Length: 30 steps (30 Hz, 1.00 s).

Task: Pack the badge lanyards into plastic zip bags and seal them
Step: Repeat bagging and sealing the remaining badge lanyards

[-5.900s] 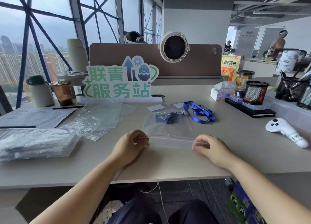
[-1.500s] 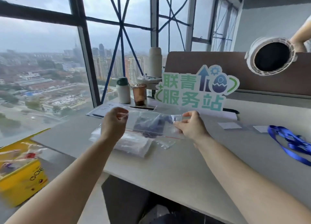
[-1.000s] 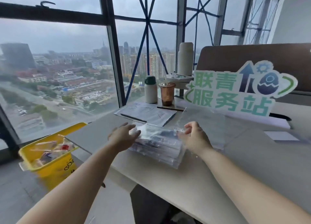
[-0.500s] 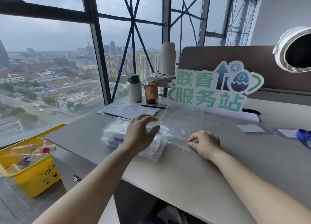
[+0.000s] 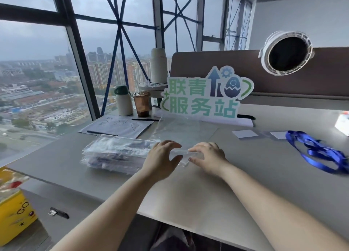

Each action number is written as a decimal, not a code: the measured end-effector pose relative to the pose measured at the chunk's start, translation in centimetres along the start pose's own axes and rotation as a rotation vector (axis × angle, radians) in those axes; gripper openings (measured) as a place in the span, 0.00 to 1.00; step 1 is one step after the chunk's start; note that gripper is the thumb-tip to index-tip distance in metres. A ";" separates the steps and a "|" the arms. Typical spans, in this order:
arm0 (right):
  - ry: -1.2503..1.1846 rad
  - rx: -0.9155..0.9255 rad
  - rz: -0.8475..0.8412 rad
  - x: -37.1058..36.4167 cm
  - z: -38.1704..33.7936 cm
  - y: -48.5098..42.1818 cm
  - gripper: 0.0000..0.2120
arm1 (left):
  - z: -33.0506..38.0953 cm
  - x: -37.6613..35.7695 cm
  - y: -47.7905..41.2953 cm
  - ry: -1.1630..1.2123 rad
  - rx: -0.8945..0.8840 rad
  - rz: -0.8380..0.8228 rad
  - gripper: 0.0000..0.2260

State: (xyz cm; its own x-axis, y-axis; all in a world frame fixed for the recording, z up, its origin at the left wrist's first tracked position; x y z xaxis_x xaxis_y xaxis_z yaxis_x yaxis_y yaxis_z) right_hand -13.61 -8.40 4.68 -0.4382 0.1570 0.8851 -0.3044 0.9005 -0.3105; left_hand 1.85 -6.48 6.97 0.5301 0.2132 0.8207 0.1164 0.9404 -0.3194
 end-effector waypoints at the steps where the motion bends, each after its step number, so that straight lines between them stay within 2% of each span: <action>1: 0.003 -0.003 -0.016 -0.3 -0.3 -0.2 0.17 | -0.1 0.1 0.0 0.005 0.002 0.003 0.15; 4: 0.029 -0.007 -0.044 -1.5 -0.9 -0.4 0.13 | -0.8 0.5 0.3 0.012 0.015 0.024 0.15; 10: 0.036 0.016 0.098 -1.0 -1.1 -1.2 0.05 | -2.1 0.6 0.7 -0.014 0.014 0.044 0.15; 18: -0.082 -0.009 0.283 6.3 3.6 1.2 0.03 | 0.4 -0.9 -0.8 -0.122 0.001 0.033 0.19; 23: -0.194 -0.112 0.354 10.0 8.3 6.3 0.02 | 6.1 -5.7 -1.1 -0.093 -0.089 -0.081 0.17; 26: -0.297 -0.235 0.373 10.4 11.7 9.7 0.03 | 9.6 -9.0 -1.2 -0.103 -0.158 -0.147 0.17; 30: -0.497 -0.409 0.512 11.4 16.0 12.4 0.03 | 14.4 -12.6 -1.6 -0.107 -0.195 -0.271 0.23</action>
State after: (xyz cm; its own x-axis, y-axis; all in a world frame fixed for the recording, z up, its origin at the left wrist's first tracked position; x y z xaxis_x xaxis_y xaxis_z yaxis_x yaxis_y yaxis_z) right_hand -35.90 -1.89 5.33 -0.7917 0.4769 0.3818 0.3247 0.8579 -0.3983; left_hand -17.08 -6.89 3.94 0.3684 -0.0007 0.9297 0.4040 0.9008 -0.1594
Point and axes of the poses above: each hand's wrist, its own y-axis away from the middle knuckle, its own x-axis out of the back of the hand, z = x × y, the point moved 8 cm from there along -y, towards the middle knuckle, and after that the axes turned 11 degrees about x, right-handed, at the moved point
